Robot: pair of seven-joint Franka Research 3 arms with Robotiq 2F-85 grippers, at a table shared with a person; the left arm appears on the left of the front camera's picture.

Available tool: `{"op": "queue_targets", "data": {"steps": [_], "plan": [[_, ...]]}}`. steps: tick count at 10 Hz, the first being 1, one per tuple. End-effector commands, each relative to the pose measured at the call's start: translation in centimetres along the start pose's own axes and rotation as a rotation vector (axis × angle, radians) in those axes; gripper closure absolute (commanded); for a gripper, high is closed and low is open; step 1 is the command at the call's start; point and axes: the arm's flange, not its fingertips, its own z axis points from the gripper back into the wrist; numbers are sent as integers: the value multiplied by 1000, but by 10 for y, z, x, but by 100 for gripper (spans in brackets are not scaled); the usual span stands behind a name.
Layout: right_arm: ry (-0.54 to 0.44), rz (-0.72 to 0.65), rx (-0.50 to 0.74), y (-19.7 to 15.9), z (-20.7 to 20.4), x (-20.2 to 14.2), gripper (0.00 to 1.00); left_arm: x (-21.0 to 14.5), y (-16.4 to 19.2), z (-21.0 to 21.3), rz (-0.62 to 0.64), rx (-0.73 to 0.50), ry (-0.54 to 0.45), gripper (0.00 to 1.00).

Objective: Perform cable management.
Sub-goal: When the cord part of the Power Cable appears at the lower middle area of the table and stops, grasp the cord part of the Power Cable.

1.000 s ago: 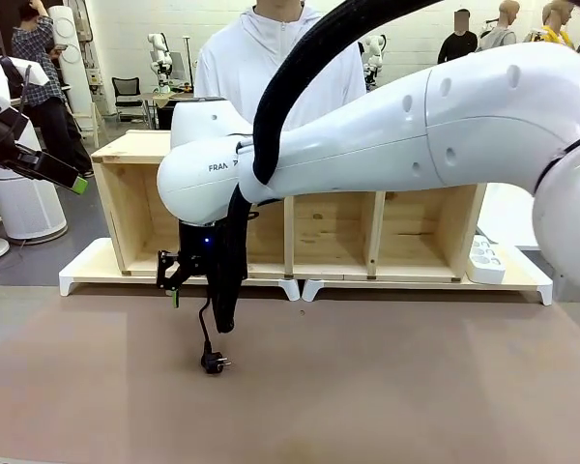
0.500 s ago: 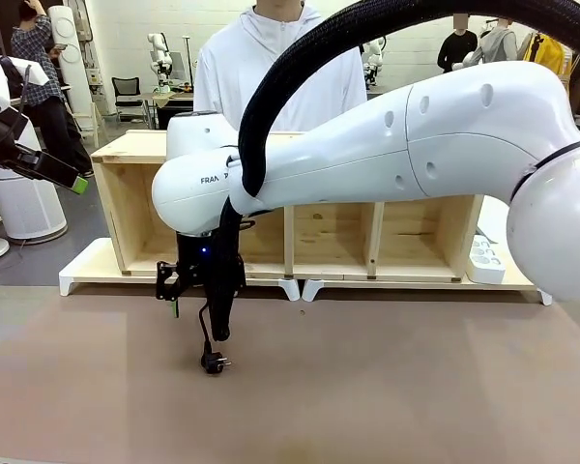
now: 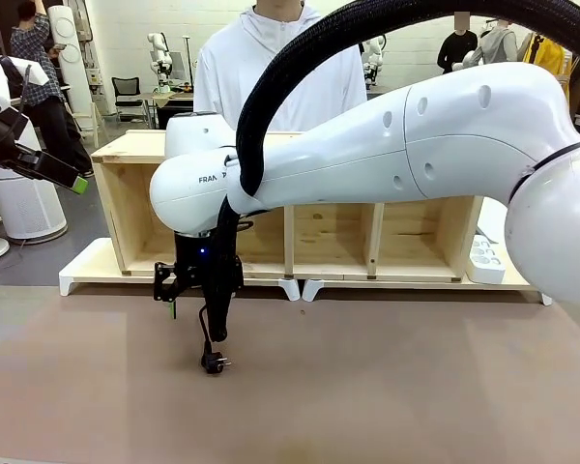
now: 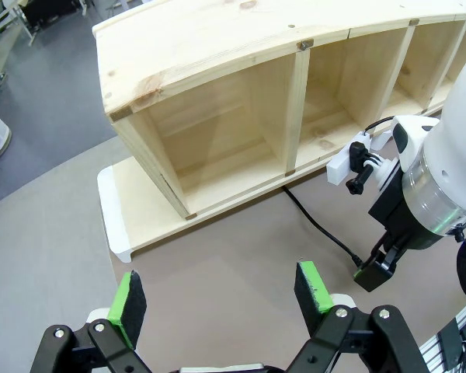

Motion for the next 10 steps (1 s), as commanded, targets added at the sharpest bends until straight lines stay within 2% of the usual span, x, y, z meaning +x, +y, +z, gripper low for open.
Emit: {"op": "queue_targets", "data": {"steps": [1,10], "plan": [[-5,-4,-9,-1,0,0,0,1,1,-2,8,4,-9,0],[-5,-41,-10,8,-11,2,0,1,1,-2,8,4,-9,0]]}}
